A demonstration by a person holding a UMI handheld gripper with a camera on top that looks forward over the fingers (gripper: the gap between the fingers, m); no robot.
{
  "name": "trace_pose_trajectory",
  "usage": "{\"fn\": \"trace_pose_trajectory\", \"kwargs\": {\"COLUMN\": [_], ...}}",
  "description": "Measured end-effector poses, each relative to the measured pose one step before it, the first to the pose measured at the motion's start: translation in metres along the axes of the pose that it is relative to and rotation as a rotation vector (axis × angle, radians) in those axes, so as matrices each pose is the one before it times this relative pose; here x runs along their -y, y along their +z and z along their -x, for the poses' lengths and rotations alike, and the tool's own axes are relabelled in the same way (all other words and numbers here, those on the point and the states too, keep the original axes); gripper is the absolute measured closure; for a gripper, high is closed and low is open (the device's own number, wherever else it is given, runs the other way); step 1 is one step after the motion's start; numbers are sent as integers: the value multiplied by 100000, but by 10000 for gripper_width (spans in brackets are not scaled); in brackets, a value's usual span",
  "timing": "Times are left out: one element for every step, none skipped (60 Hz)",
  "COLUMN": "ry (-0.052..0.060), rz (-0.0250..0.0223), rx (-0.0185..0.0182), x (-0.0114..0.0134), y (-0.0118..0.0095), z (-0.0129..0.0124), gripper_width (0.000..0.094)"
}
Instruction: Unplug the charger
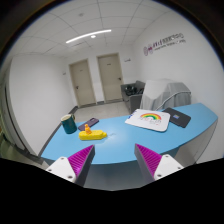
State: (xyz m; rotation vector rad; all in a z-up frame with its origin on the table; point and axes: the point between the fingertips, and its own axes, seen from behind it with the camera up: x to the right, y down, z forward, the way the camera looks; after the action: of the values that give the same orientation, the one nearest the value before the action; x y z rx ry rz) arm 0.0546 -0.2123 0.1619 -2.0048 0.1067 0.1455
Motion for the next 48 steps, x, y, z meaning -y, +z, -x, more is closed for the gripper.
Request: {"fn": "trace_pose_trajectory", "kwargs": {"ry": [90, -58, -116, -158, -193, -187, -269, -320, -308, -347, -305, -283, -399, -577, -290, -348, -394, -395, -469, -448, -416, -587, -346, -461, -520, -554, -482, -553, -609, -225, -179, 61, 187, 235, 357, 313, 591, 551, 548, 477, 430, 373, 323, 143, 201, 195, 259, 177], "rz": [-24, -117, -151, -70, 57, 191, -17, -52, -96, -46, 0, 11, 11, 191, -177, 131, 143, 35, -163, -252, -234, -184, -199, -517, -523, -339, -141, 59, 94, 510, 491, 357, 321, 528, 721, 532, 515, 312, 116, 241, 527, 645, 604, 388, 139, -25, 282, 561], "rx": [160, 153, 123, 38, -16, 33, 318, 270, 305, 321, 328, 414, 500, 149, 1047, 672, 673, 721, 845, 938, 931, 722, 1229, 1154, 1192, 981, 793, 625, 429, -219, -63, -321, -466, -486, -496, -250, -346, -335, -497, -545, -565, -678, -772, -653, -922, -1114, -990, -663], "x": [18, 54, 85, 65, 41, -1, -45, 76, 107, 101, 87, 99, 68, 129, -176, 4, 23, 57, 61, 99, 101, -1, 163, 120, 88, 52, 12, -25, -229, -6, -92, -102, -104, -165, -199, -366, -65, -94, -57, -102, -171, -180, -127, -243, -64, -80, -103, -190], "y": [8, 23, 23, 44, 81, 297, 753, 206, 248, 281, 320, 372, 427, -197, 1309, 548, 626, 615, 629, 693, 720, 756, 676, 826, 893, 962, 1039, 1015, 1440, 1046, 1080, 1148, 1153, 1098, 1127, 1329, 828, 926, 979, 870, 842, 800, 746, 859, 604, 601, 587, 517], "z": [133, 153, 193, 196, 196, -39, -265, 198, 277, 270, 316, 330, 338, 1020, -344, 299, 411, 441, 482, 564, 599, 673, 675, 639, 559, 560, 556, 517, 187, 698, 335, 255, 223, 188, 148, -257, 386, 196, 70, 40, 53, 2, -43, -399, -15, -39, -121, -48], "gripper_width": [108, 106, 108, 109, 107, 107, 110, 105, 110, 111, 107, 112, 112, 107, 108, 109, 107, 110, 110, 108, 110, 111, 107, 109, 113, 113, 118, 121, 120, 125, 128, 127, 131, 133, 135, 133, 133, 133, 137, 141, 148, 158, 169, 180, 201, 219, 247, 279]}}
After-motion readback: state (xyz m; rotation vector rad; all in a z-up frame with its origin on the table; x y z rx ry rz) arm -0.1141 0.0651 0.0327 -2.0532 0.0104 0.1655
